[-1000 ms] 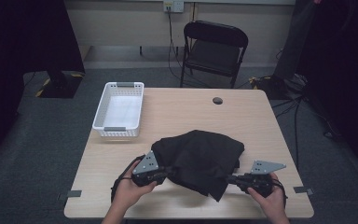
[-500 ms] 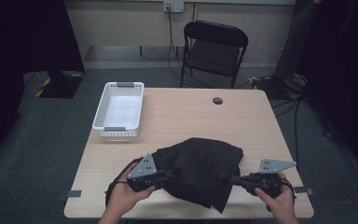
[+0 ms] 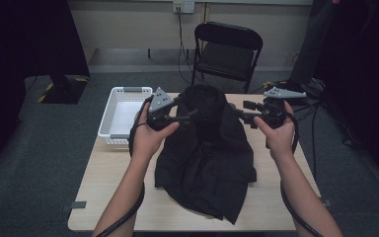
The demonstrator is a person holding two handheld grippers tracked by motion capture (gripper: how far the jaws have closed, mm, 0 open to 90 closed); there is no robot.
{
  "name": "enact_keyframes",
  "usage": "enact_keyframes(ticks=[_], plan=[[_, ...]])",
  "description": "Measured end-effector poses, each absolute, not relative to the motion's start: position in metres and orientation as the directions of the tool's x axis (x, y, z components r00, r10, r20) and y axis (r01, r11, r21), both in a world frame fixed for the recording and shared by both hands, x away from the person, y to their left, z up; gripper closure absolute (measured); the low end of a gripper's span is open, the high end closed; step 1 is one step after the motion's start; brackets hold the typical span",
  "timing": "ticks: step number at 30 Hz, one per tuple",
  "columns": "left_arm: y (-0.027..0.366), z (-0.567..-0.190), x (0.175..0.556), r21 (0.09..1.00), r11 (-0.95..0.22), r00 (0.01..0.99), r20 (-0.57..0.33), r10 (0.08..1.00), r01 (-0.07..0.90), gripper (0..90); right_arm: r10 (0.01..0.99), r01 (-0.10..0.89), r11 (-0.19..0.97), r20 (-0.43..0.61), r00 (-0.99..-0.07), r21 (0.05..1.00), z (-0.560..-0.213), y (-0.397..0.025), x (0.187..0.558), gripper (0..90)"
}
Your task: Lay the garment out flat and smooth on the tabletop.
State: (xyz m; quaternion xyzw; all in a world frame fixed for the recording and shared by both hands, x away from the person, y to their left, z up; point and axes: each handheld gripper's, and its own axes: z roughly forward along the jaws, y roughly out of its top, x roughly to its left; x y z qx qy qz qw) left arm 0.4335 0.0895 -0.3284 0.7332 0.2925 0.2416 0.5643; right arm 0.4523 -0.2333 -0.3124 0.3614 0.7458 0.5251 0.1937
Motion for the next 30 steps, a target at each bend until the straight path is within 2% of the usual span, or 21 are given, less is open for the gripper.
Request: enact_keyframes(ticks=[3, 7, 12, 19, 30], plan=[[0.089, -0.357, 0.422, 0.948, -0.246, 0.720, 0.026, 0.694, 0.203, 20.3, 0.724, 0.301, 0.239, 0.038, -0.689, 0.923, -0.334, -0.236, 0.432, 16.3], [0.091, -0.394, 0.401, 0.928, -0.273, 0.734, 0.000, 0.679, 0.252, 17.1, 0.685, 0.283, 0.308, -0.006, -0.729, 0.908, -0.368, -0.242, 0.403, 11.7], [0.095, -0.439, 0.379, 0.904, -0.299, 0.753, -0.038, 0.657, 0.306, 16.6, 0.628, 0.305, 0.373, 0.004, -0.778, 0.876, -0.412, -0.245, 0.374, 12.2], [0.102, -0.483, 0.362, 0.876, -0.324, 0.761, -0.072, 0.645, 0.358, 16.6, 0.637, 0.414, 0.421, 0.062, -0.768, 0.807, -0.475, -0.247, 0.364, 14.0], [0.110, -0.504, 0.357, 0.837, -0.385, 0.758, -0.052, 0.650, 0.388, 16.2, 0.643, 0.429, 0.503, 0.008, -0.766, 0.750, -0.499, -0.243, 0.367, 15.9]])
